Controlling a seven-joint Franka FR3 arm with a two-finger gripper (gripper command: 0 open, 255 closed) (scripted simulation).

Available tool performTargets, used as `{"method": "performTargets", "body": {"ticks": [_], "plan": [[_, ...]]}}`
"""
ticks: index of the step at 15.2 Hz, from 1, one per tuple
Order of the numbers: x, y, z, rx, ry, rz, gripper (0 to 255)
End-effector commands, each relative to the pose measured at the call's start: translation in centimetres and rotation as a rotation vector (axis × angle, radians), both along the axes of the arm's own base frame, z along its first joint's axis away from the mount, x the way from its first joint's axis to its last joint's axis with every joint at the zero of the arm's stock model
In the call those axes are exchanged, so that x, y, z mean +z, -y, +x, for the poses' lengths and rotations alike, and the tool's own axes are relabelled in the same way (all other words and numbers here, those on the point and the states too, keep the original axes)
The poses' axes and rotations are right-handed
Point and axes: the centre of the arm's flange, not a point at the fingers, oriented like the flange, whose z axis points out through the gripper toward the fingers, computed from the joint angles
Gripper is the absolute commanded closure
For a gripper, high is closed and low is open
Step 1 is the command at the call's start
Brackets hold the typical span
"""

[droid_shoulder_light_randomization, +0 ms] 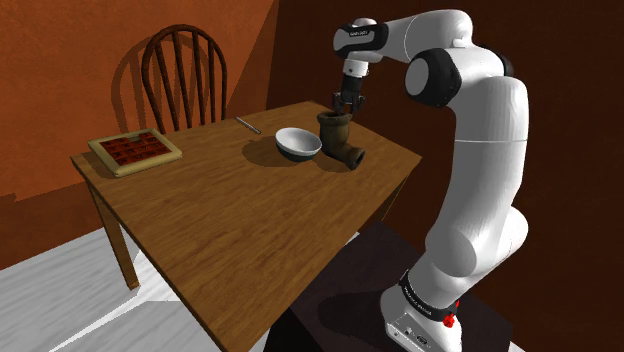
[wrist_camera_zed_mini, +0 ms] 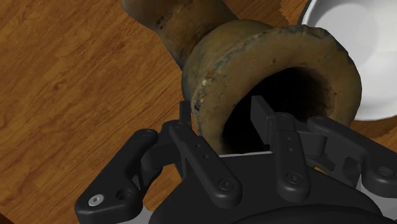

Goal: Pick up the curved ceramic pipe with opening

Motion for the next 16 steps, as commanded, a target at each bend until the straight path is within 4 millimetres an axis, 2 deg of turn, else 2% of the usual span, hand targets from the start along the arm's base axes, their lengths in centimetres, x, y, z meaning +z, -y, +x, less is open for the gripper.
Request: {"method": "performTargets", "body": {"ticks": [1, 14, 16], "plan": [[0.8, 0.0, 0.0, 0.000, 0.001, -0.001, 255], [7.7, 0.0, 0.0, 0.000, 0.001, -0.001, 255], [7.8, 0.0, 0.0, 0.000, 0.001, -0.001, 255]]}}
